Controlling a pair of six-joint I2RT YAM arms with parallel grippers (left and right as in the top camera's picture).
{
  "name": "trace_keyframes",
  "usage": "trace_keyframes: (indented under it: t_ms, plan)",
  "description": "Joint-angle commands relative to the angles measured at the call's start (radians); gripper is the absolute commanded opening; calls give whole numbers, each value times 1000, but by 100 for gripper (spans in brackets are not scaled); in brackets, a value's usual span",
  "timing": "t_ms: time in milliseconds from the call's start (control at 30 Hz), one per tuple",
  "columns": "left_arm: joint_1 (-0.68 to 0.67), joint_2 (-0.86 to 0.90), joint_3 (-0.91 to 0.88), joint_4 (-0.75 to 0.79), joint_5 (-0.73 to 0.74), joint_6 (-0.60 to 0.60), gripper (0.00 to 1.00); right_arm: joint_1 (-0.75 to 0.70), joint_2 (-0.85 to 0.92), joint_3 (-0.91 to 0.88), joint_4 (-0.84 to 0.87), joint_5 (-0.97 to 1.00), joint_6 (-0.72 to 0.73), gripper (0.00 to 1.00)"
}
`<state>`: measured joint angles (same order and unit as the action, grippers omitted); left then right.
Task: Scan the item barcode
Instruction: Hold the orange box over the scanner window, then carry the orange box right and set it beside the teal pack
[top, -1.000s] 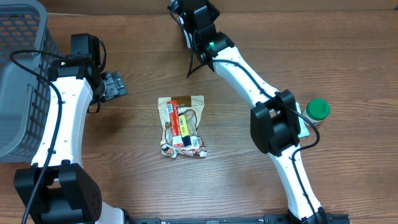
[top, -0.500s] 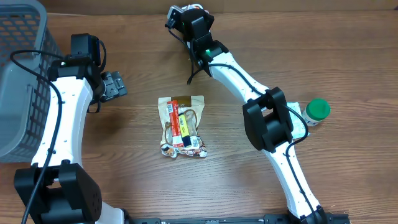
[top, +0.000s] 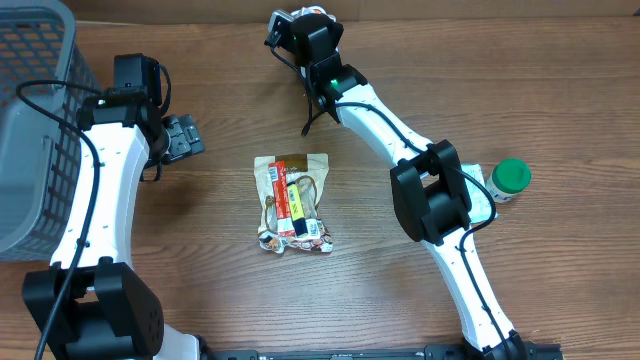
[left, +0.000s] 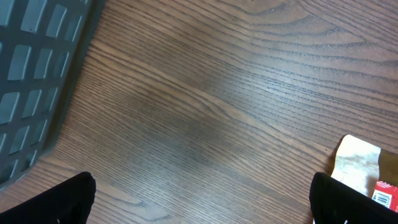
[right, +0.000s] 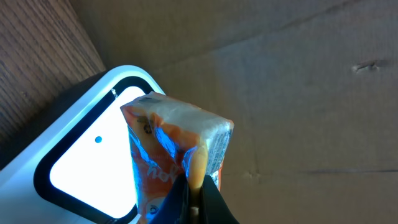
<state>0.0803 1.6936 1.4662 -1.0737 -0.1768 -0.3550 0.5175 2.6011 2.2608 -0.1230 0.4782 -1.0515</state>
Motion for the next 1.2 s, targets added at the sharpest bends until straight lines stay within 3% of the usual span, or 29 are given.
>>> trace_keyframes:
  t_ms: [0,367,700,1167]
  plan:
    - [-2,-14,14,1,-6,19,100,-2,-4,10,8,0,-2,4]
    - [-2,-14,14,1,-6,19,100,-2,-2,-17,-43,0,3,4]
    - [-2,-14,14,1,-6,19,100,0,-1,-16,18,23,11,4]
    - [-2,-14,14,1,-6,19,100,2,-208,-9,-112,48,473,4]
